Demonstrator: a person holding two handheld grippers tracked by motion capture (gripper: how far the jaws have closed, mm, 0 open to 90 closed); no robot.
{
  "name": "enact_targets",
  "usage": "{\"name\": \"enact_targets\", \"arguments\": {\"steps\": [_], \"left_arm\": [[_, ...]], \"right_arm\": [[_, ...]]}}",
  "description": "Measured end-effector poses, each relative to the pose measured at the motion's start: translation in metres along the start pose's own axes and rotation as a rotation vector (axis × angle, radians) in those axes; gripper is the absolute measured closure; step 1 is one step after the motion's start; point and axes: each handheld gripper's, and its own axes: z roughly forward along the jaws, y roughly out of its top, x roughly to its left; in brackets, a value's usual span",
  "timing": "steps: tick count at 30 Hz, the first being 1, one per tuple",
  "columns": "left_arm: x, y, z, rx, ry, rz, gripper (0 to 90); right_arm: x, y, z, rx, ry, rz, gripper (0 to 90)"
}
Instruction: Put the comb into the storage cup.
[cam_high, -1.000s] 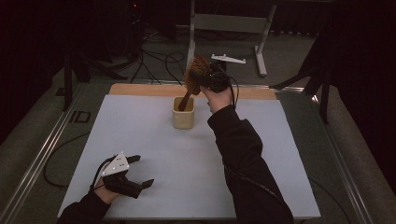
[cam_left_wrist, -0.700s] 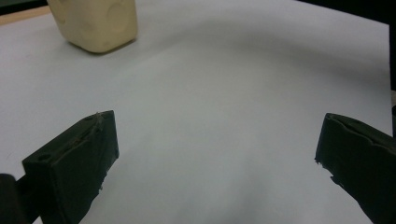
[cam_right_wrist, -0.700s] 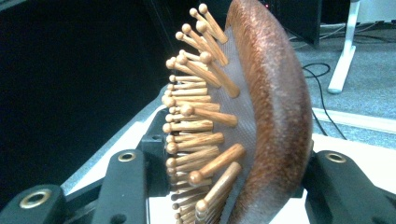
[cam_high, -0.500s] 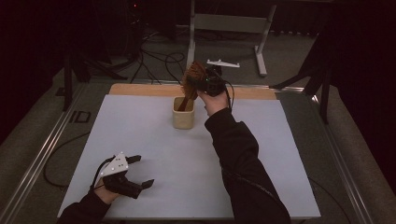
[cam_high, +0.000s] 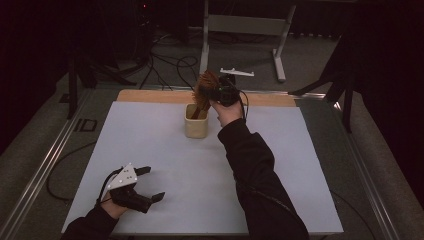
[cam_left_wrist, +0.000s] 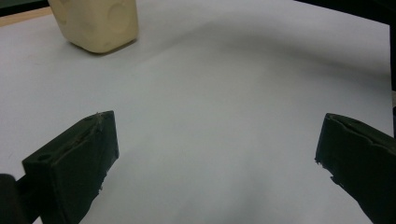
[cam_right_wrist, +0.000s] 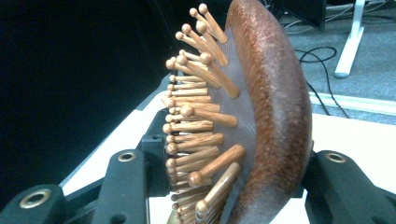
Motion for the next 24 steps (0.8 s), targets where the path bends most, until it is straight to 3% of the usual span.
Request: {"name": "enact_targets", "arguments": {"steps": [24], "left_arm": [[0.000,-0.001,0.001,0.001,-0.011,0.000,0.0]], "right_arm": [[-0.010,-0.018,0.007,0.023,0.019,0.053,50.1]]}}
